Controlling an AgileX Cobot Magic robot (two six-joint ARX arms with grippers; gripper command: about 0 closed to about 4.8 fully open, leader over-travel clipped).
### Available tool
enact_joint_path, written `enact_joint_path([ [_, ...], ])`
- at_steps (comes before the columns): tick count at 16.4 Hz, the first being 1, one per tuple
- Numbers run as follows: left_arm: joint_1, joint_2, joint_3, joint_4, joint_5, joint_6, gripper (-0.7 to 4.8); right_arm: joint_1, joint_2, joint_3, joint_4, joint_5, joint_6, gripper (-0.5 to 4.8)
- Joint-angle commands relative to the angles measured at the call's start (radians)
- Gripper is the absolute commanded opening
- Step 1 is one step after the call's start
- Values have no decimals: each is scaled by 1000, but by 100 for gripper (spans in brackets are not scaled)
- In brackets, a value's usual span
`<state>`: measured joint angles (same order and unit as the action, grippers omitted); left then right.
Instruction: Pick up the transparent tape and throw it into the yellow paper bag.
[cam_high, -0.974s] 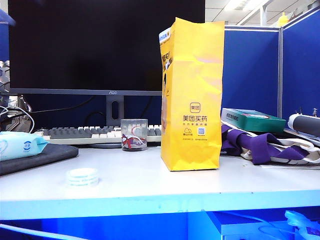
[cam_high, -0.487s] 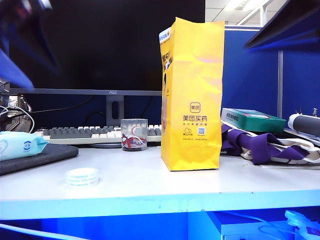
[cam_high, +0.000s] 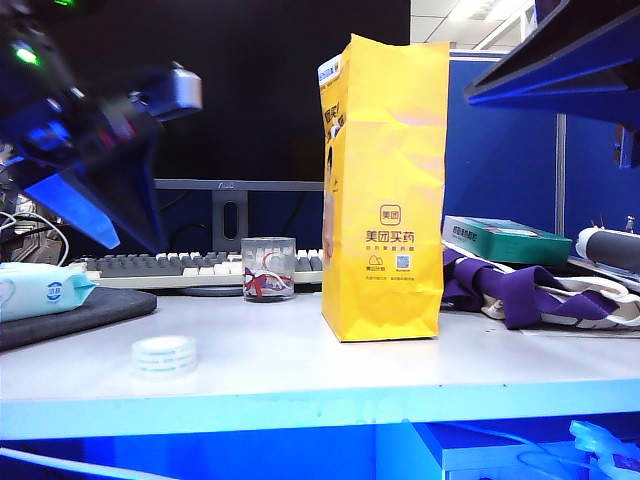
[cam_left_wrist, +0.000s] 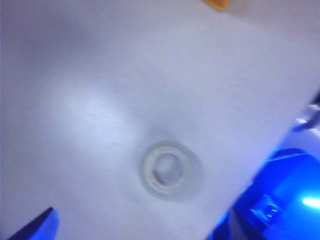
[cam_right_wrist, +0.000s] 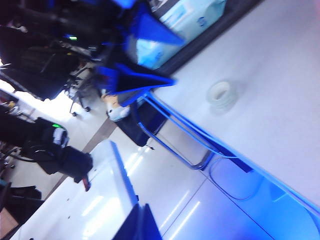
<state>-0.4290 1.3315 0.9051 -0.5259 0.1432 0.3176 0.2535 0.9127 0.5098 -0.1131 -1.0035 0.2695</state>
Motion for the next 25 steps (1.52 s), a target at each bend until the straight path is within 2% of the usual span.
enact_joint_path([
  [1,-9,38,5,44,-30,-12,479,0,-2,5,18,-28,0,8],
  [5,-10,125,6,30,81,-56,479,1,-2,5,21,-28,-1,8],
  [7,-16,151,6,27,77,-56,479,1,-2,5,25,-28,-9,8],
  [9,-34,173,6,42,1,-56,479,5,-2,5,36,-30,-9,8],
  [17,-42,279,6,109,1,-65,479,112,-2,5,65,-4,-9,8],
  [19,-46,280,6,129,37,-71,479,112,-2,5,65,7,-9,8],
  [25,-46,282,6,153,44,-90,479,112,-1,5,66,26,-9,8],
])
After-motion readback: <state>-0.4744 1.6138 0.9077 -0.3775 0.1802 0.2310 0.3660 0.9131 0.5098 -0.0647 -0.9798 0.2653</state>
